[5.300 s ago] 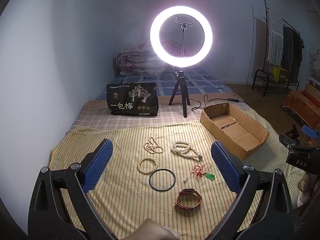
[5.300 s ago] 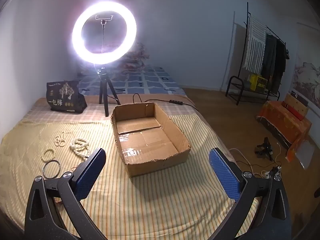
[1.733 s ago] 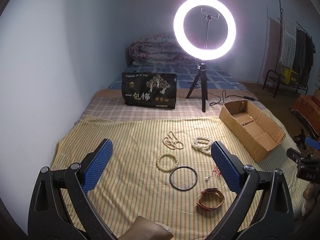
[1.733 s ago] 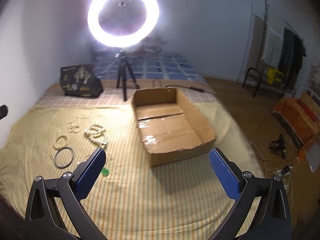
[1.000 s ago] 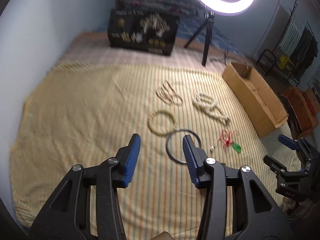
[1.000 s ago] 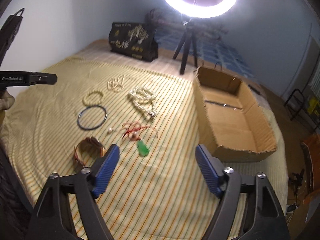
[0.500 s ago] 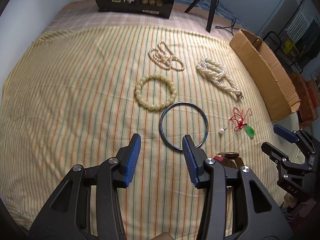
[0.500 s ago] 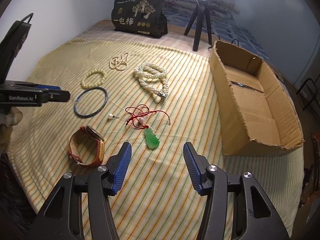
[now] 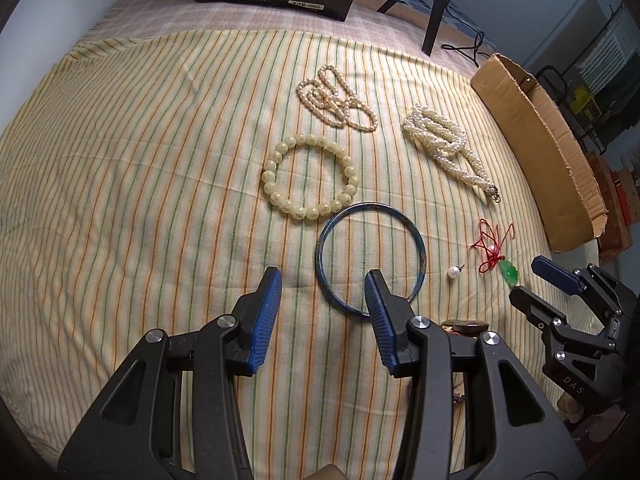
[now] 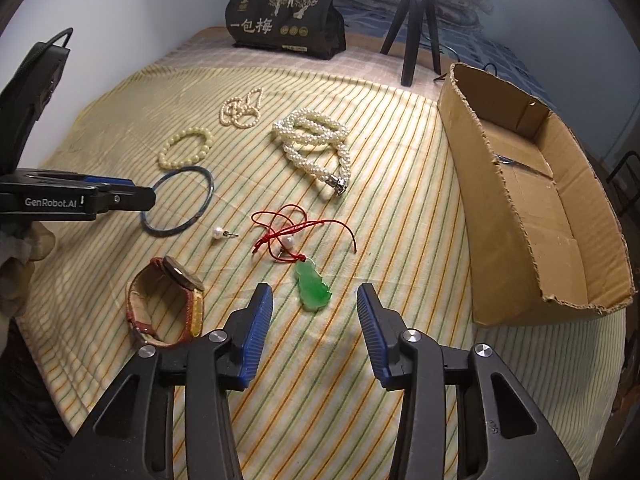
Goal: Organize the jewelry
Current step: 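Close the right tool on the green jade pendant while the left tool grasps the black bangle, then carry the jade pendant in the right tool while the left tool carries the bangle into the box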
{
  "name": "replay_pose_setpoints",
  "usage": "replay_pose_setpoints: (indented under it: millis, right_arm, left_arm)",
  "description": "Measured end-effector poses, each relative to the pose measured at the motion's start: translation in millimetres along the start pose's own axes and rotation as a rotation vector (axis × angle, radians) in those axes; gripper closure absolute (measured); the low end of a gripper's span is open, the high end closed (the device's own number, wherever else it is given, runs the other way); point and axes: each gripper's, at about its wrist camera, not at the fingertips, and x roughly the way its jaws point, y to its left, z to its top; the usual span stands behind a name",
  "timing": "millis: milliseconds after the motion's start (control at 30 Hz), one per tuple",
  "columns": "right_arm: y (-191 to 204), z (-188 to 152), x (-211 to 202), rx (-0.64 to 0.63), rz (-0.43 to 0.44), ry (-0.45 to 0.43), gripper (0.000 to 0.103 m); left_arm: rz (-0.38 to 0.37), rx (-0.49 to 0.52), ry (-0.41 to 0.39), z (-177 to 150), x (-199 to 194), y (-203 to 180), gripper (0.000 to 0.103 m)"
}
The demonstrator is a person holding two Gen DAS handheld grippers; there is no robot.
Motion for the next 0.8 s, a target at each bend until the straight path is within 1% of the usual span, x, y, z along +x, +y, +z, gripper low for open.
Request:
replay_pose_setpoints:
  millis: [33,67,100,200,300,400,433,467,500,567,633,667,733,767,800]
  right_arm:
    - [0,0,2,-0.003,-0.001,0.003,0.061]
    - [0,0,3,-0.006,-0.001,0.006,0.061]
    - [0,1,5,-0.008,-0.002,0.01,0.061]
    - [1,2,9,-0.013,-0.007,0.018,0.061]
    - [0,2,13,-0.012,-0.012,0.027,0.061]
    - [1,4,15,-0.013,-0.014,0.031,0.061]
    - [1,4,16,-0.014,-0.015,0.032,0.061]
    - [2,5,17,-0.016,-0.016,0.032,0.061]
    - [2,5,18,-0.018,-0.017,0.032,0.061]
    - [2,6,19,-0.024,-0.02,0.033,0.061]
    - [3,6,20,-0.03,-0.023,0.034,0.062]
    - [4,6,21,-0.033,-0.018,0.036,0.066]
    - [5,5,20,-0.033,-0.003,0.037,0.077]
    - [5,5,20,-0.035,0.003,0.036,0.087]
    - [6,6,19,-0.036,0.005,0.036,0.088]
  left_arm:
    - [0.002,0.001,0.0,0,2,-1,0.059]
    - [0.006,0.002,-0.001,0,2,-1,0.064]
    - [0.008,0.001,-0.001,0,3,0,0.065]
    - [0.006,0.001,0.001,1,6,1,0.067]
    - [0.022,0.016,0.0,1,9,-1,0.071]
    - [0.042,0.037,-0.012,0,12,-3,0.078]
    - [0.046,0.042,-0.015,0,12,-3,0.082]
    - [0.047,0.043,-0.017,0,12,-4,0.086]
    - [0.046,0.043,-0.018,0,13,-4,0.087]
    - [0.041,0.049,-0.02,1,14,-5,0.095]
    - [0.047,0.054,-0.027,0,14,-7,0.097]
    - [0.048,0.055,-0.03,0,14,-8,0.098]
    - [0.042,0.052,-0.032,1,14,-8,0.1]
    - [0.037,0.049,-0.033,1,14,-7,0.101]
    - [0.033,0.044,-0.034,1,13,-6,0.101]
